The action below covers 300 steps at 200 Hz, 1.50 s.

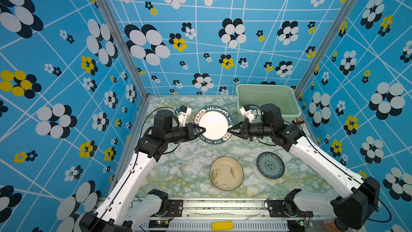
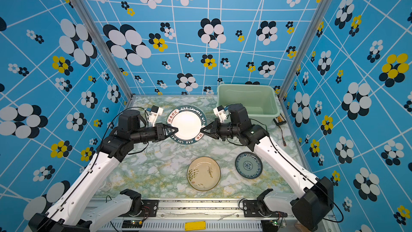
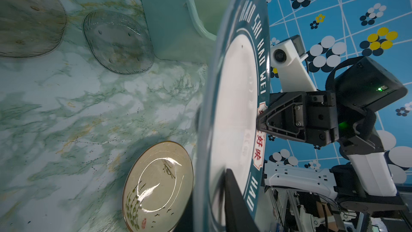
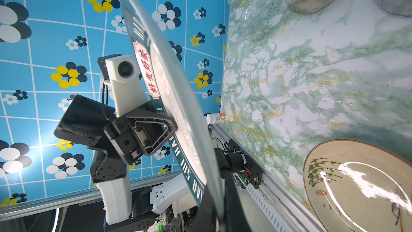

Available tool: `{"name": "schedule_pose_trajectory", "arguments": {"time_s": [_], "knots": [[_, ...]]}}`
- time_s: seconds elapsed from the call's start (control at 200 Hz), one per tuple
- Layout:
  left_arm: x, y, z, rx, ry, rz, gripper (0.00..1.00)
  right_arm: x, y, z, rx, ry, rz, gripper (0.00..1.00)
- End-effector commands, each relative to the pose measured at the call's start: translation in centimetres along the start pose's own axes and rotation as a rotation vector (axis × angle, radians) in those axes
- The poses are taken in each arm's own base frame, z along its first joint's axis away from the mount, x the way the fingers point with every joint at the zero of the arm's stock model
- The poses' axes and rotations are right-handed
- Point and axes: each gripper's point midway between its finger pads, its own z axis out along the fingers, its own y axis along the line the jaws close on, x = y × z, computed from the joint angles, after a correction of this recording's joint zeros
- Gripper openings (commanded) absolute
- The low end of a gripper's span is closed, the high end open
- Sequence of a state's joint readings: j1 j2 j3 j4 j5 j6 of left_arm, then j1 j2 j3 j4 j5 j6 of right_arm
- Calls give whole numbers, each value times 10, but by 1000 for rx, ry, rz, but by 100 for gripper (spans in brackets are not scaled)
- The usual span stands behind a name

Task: Place the plates into the plastic bin on the countertop
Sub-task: Place the plate in the plastic bin.

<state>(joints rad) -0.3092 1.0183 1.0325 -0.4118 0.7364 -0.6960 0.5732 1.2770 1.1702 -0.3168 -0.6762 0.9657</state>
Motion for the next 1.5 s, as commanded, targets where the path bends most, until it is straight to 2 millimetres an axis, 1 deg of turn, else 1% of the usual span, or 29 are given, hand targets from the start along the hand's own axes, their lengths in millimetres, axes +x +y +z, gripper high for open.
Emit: {"name": "schedule_pose_trajectory", "arguments": {"time_s": [0.0, 0.045, 0.14, 0.24, 0.305, 0.345, 0.405, 0.5, 0.62, 0.82, 0.94, 1.149, 1.229, 1.239, 1.269, 1.289, 1.344, 1.369, 1.394, 1.404, 1.419, 1.494], "knots": [[-4, -29, -4, 113, -28, 101, 11, -11, 0, 8, 18, -19, 18, 0], [-4, -27, -4, 109, -34, 78, 9, -13, -1, 10, 18, -24, 21, 0], [-4, -22, -5, 101, -55, 30, 0, -19, -1, 13, 11, -41, 17, 4], [-8, -19, -8, 101, -96, -26, 0, -25, 0, 13, 0, -68, 1, 23], [-11, -20, -11, 113, -122, -69, 0, -28, 0, 13, -8, -84, -7, 37], [-14, -20, -12, 120, -136, -95, 0, -30, 0, 14, -14, -94, -14, 42], [-15, -22, -13, 135, -146, -130, 0, -33, 1, 15, -26, -107, -23, 45], [-15, -24, -13, 142, -136, -163, 0, -38, 3, 16, -43, -133, -44, 46], [-13, -23, -10, 121, -98, -190, 0, -44, 7, 15, -63, -168, -77, 41], [-11, -22, 1, 119, -4, -258, 0, -49, 18, 12, -106, -196, -108, 21], [-11, -23, 4, 127, 3, -279, 0, -48, 20, 15, -117, -179, -100, 18], [-10, -20, 6, 120, 9, -301, 0, -45, 21, 13, -114, -166, -95, 2], [-11, -20, 5, 111, -1, -305, 0, -46, 22, 11, -110, -176, -92, 0], [-11, -19, 5, 110, 0, -307, 2, -47, 22, 10, -108, -179, -93, 0], [-12, -19, 4, 103, -6, -309, 14, -47, 22, 9, -103, -186, -92, 0], [-12, -18, 4, 98, -11, -311, 18, -48, 22, 8, -98, -192, -90, 0], [-14, -18, 2, 95, -23, -304, 25, -52, 23, 5, -82, -209, -89, 0], [-15, -18, 1, 94, -30, -301, 31, -54, 23, 4, -72, -218, -90, 0], [-16, -17, 1, 90, -36, -299, 40, -56, 23, 2, -61, -227, -89, 0], [-16, -17, 0, 89, -40, -298, 42, -58, 24, 1, -58, -234, -89, 0], [-17, -17, -1, 86, -44, -298, 49, -60, 24, -1, -52, -241, -90, 0], [-21, -17, -6, 80, -73, -277, 66, -70, 26, -8, -31, -274, -83, 0]]}}
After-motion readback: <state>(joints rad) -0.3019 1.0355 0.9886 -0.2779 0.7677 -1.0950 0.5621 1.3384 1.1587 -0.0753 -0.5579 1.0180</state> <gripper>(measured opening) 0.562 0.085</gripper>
